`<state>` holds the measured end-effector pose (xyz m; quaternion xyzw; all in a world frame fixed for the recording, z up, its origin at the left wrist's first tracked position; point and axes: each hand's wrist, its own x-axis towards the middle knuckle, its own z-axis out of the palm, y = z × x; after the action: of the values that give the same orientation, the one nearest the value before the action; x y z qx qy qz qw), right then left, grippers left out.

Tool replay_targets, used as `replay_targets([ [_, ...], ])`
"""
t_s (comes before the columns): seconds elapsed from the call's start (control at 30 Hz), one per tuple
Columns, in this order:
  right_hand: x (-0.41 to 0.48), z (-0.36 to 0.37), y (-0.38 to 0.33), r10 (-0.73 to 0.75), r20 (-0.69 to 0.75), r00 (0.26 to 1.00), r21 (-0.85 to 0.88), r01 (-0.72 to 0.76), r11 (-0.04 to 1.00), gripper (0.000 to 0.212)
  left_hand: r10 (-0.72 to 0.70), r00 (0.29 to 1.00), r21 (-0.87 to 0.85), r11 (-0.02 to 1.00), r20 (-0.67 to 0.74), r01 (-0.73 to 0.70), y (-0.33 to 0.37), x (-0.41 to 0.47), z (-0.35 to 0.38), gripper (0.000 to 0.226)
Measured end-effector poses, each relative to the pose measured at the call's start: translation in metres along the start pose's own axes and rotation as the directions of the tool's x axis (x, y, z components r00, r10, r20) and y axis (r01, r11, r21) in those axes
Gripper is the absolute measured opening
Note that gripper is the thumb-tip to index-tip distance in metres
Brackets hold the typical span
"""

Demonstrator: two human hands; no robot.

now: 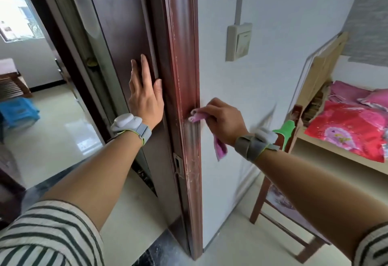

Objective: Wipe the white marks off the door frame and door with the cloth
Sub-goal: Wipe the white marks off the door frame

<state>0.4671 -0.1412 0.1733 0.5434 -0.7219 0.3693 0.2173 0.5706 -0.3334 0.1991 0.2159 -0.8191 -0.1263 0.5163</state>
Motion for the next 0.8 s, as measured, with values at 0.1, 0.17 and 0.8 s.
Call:
replay_targets([
  [0.1,0.012,-0.006,-0.007,0.052,-0.128,0.99,0.092,-0.04,0.995,0.024,-0.028,0.996,-0.023,0.999,0.083,0.03,-0.002,-0.001,-0.005,0.069],
  [0.17,0.025,-0.004,-0.016,0.059,-0.166,0.984,0.131,-0.037,0.991,0.021,-0.028,0.992,-0.041,0.999,0.127,0.033,-0.004,0.001,-0.008,0.066],
  [0.8,0.006,0.021,-0.027,0.065,-0.106,0.992,0.242,-0.037,0.97,0.028,-0.089,0.974,-0.067,0.992,0.208,0.105,0.003,0.003,-0.023,0.066],
])
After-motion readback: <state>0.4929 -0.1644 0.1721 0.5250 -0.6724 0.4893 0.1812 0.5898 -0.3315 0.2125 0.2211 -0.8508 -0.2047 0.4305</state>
